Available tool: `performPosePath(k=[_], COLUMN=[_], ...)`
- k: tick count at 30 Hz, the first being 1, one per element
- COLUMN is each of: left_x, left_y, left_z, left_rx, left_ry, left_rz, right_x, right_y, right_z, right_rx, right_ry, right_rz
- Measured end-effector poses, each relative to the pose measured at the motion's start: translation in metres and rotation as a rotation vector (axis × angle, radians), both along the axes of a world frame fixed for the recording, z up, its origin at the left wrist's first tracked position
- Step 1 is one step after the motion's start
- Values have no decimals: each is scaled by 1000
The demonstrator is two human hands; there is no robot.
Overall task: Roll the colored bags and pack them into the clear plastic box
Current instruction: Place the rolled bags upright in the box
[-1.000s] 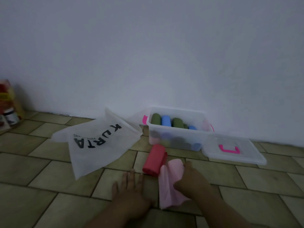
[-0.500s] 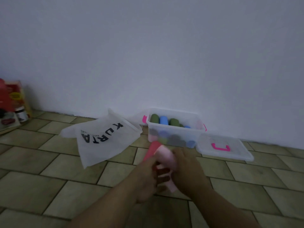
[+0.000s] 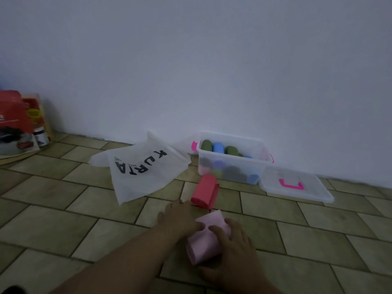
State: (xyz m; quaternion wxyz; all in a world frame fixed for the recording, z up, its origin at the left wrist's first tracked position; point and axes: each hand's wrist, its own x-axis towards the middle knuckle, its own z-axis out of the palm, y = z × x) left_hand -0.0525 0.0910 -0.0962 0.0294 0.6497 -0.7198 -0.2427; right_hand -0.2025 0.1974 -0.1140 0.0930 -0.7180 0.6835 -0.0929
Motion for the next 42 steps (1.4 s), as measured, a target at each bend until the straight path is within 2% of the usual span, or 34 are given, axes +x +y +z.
performPosePath(k=[3, 7, 12, 15, 19, 26, 29, 31, 32, 34, 37, 40, 42], left_x=[-1, -2, -3, -3, -2, -1, -1, 4, 6, 8, 9, 9, 9], left_y=[-4, -8, -11, -14, -16, -19, -16, -11, -4, 11, 12, 5, 0], left_z=[-10, -14, -19, -22, -24, -18, -5, 0, 2, -2, -13, -10, -6], left_rx=[0, -19, -41, -35, -36, -2, -64, -113, -74, 22, -44, -88, -66], left_ry=[-106, -100, -107, -103, -103, -91, 115, 371, 431, 367, 200, 58, 14], left_rz=[13, 35, 64, 70, 71, 65, 145, 41, -75, -254, -235, -231, -207], right_x=[19, 20, 10, 10, -6, -9, -2, 0, 0, -4, -9, -12, -13], right_y=[-6, -16, -11, -14, -30, -58, -74, -81, -83, -85, -78, -64, -57], right_z=[0, 10, 12, 18, 42, 58, 60, 59, 58, 55, 48, 37, 32], right_rx=[50, -18, 8, 98, 327, 453, 553, 605, 601, 564, 402, 59, 0], right_ry=[-29, 117, 237, 315, 278, 342, 341, 286, 219, 65, 14, 47, 82], right_rz=[-89, -53, -3, 50, 131, 256, 302, 293, 263, 169, 117, 238, 334])
